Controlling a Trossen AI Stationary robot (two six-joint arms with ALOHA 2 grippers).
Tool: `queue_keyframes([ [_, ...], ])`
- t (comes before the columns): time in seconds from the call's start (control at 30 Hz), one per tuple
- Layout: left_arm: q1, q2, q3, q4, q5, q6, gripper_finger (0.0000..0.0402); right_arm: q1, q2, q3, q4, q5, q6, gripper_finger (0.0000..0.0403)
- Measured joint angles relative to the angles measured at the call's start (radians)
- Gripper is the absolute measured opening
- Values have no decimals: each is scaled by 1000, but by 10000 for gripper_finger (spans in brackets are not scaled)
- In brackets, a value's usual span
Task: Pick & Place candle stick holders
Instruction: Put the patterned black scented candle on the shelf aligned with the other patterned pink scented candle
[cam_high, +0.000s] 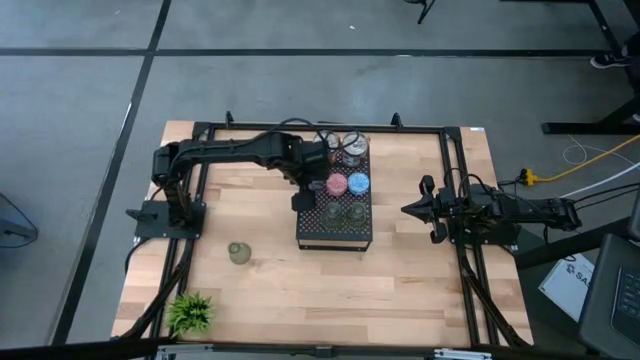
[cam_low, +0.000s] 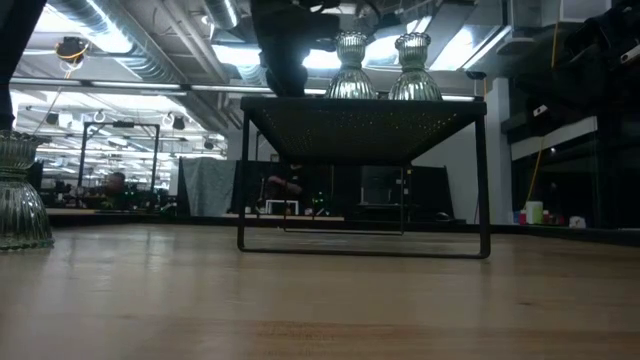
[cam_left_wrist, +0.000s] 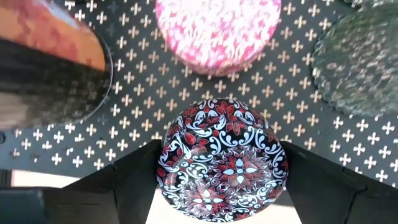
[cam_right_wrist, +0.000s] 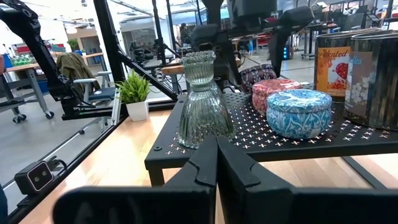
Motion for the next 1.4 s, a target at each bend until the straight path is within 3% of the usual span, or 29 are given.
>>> queue_keyframes([
  [1.4, 12, 0, -2, 31, -8, 28, 299, 0, 0, 0, 0, 0, 0, 5],
])
